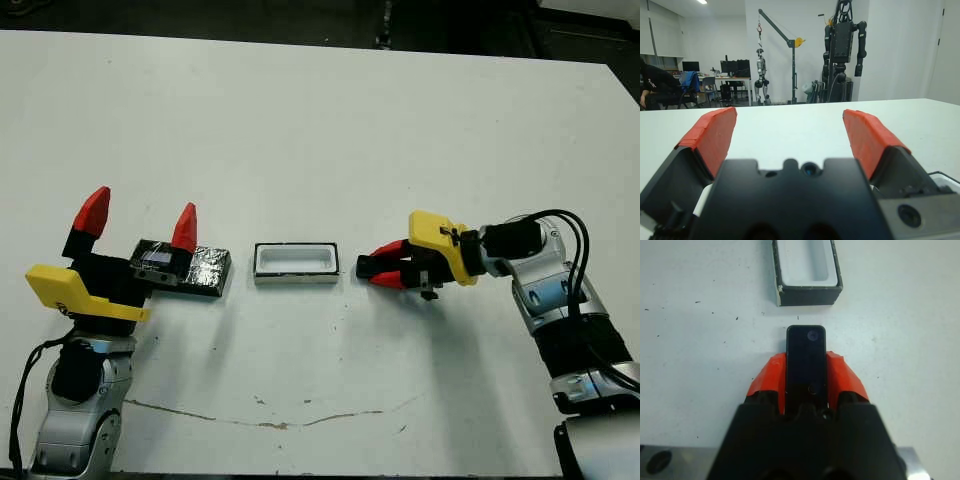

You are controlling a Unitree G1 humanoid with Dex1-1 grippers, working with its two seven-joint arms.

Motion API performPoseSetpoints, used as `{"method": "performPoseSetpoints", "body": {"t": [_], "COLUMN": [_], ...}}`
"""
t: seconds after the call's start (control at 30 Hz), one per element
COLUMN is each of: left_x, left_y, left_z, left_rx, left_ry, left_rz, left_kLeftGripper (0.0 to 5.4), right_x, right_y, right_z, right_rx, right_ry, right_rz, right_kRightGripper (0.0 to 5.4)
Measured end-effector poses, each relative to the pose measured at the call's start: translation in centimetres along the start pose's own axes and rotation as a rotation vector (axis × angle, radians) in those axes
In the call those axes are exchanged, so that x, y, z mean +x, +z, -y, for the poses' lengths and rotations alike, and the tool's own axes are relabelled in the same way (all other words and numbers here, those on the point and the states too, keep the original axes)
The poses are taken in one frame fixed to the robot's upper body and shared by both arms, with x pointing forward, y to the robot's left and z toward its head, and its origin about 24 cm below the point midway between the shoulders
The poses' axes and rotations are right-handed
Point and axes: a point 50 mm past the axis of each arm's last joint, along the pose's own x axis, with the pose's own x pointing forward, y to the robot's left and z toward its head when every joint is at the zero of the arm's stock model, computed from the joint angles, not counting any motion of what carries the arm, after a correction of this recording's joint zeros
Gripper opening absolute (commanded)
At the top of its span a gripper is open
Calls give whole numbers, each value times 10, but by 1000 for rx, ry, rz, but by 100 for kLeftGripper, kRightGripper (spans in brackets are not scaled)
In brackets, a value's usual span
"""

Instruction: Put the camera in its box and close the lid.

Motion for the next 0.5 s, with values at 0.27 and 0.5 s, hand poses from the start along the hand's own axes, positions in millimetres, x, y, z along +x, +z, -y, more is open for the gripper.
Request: {"method": "performPoseSetpoints", "body": {"t": [0.27,0.5], "left_x": [0,-1], "left_y": [1,0], "left_z": [0,1], "left_rx": [-1,-2], "left_ry": [4,3], "left_rz": [2,1], "left_kLeftGripper": [540,540], "right_x": [-15,-31], "right_y": [14,62], "right_z": [16,46], "right_rx": [103,182], "right_ry": [-39,-39], "right_rz": [45,174], "right_kRightGripper": [167,167]}}
